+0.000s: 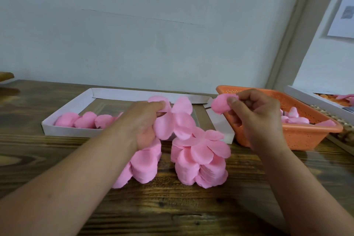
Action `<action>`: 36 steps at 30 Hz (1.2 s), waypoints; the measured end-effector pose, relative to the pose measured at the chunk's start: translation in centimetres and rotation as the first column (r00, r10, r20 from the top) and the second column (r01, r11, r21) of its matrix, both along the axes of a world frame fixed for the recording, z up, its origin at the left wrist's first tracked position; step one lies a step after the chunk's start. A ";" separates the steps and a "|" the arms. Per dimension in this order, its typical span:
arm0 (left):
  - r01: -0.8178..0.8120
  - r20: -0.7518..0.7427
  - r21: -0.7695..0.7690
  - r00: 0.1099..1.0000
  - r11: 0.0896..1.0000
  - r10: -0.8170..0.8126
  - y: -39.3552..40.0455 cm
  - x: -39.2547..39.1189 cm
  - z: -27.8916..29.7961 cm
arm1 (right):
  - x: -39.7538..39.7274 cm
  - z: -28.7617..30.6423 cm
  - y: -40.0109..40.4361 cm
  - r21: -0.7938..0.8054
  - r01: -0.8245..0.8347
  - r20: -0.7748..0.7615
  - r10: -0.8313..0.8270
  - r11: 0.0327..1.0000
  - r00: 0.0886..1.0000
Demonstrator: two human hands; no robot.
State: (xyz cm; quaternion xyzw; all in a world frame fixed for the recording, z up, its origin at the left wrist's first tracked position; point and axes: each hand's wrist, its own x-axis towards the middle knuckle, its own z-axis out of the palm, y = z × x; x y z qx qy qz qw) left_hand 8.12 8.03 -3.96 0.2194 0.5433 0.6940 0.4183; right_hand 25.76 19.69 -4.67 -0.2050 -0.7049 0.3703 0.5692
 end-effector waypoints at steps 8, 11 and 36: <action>0.128 0.073 0.217 0.986 0.968 -0.147 0.1 0.6 -0.1 | 0.2 0.8 -1.3 0.021 -0.135 -0.088 0.136 0.991 0.987; 0.107 -0.004 0.184 0.994 0.977 -0.108 -0.2 0.4 -0.3 | 0.0 0.6 -1.6 0.009 -0.157 -0.075 0.158 0.988 0.985; 0.102 -0.161 0.027 0.982 0.994 -0.097 0.0 0.6 -2.0 | -0.4 0.6 -2.6 -0.029 -0.176 -0.013 0.176 0.984 0.984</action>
